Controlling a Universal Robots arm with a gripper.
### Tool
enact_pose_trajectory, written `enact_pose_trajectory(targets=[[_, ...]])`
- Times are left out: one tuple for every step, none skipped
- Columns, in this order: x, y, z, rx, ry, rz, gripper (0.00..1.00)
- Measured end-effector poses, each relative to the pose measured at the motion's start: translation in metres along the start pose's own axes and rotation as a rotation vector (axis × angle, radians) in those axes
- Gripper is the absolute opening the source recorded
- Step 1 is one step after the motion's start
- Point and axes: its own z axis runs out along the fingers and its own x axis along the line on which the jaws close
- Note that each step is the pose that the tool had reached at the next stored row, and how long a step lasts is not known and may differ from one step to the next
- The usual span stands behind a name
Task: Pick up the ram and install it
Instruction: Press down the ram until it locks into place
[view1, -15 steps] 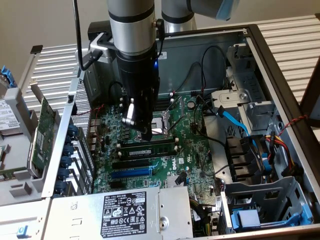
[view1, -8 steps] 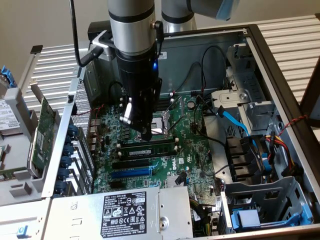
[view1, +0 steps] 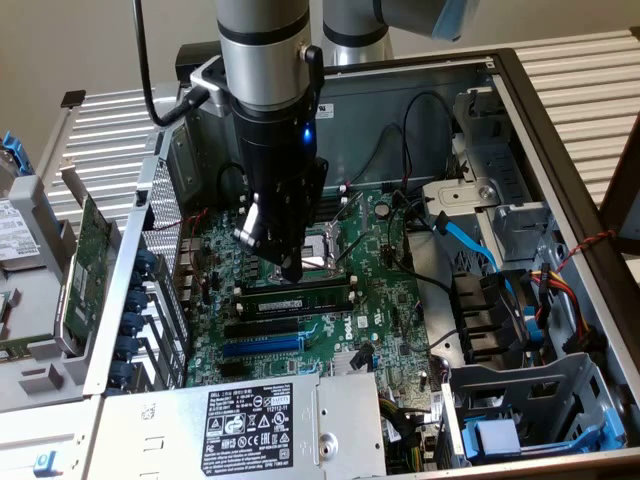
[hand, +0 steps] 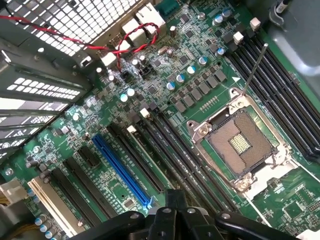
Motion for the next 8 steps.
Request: enact_pose_trajectory(targets=[[0.0000,0.0000,0.0000,-0.0006,0.0006,0.014,0.11],[0.0000,0.0000,0.0000,-0.0012,0.0011,0.029,0.11],[0.0000,0.0000,0.0000,-0.0018,0.0016,0.044,0.11],[0.0000,0.0000,0.0000,-0.0024,0.0021,0.058,0.11],[0.0000,0.0000,0.0000,-0.0029,0.0026,0.073,0.11],[0.0000,0.0000,0.0000,-0.0035,0.0032,0.087,0.11],[0.0000,0.0000,0.0000,-0.0041,0.0038,0.101,0.11],[0.0000,0.0000,0.0000,-0.0046,0.0042,0.115,0.11]])
